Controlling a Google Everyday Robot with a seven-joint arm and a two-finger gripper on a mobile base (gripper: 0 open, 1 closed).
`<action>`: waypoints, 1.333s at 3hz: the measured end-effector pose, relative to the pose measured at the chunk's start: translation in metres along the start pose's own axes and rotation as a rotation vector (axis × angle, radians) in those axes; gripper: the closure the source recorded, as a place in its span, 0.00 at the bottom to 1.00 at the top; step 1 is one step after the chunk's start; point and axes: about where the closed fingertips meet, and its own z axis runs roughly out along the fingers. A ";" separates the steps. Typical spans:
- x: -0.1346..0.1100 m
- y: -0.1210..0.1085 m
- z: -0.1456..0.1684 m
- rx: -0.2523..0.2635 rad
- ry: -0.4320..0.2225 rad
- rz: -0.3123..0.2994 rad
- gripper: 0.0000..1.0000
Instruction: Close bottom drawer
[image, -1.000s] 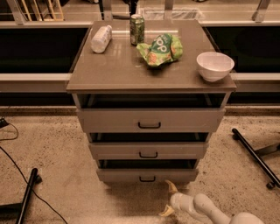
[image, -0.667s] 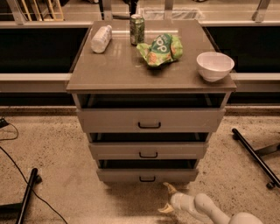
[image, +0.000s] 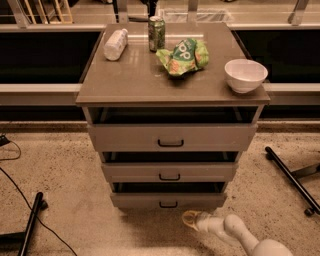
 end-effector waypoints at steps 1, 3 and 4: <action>-0.010 -0.021 -0.004 0.011 -0.049 0.015 0.83; -0.020 -0.036 -0.007 0.085 -0.013 -0.073 0.41; -0.026 -0.032 -0.002 0.098 0.018 -0.124 0.18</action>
Offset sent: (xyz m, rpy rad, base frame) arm 0.0373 -0.0209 0.0379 -0.0110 -0.1061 -0.0638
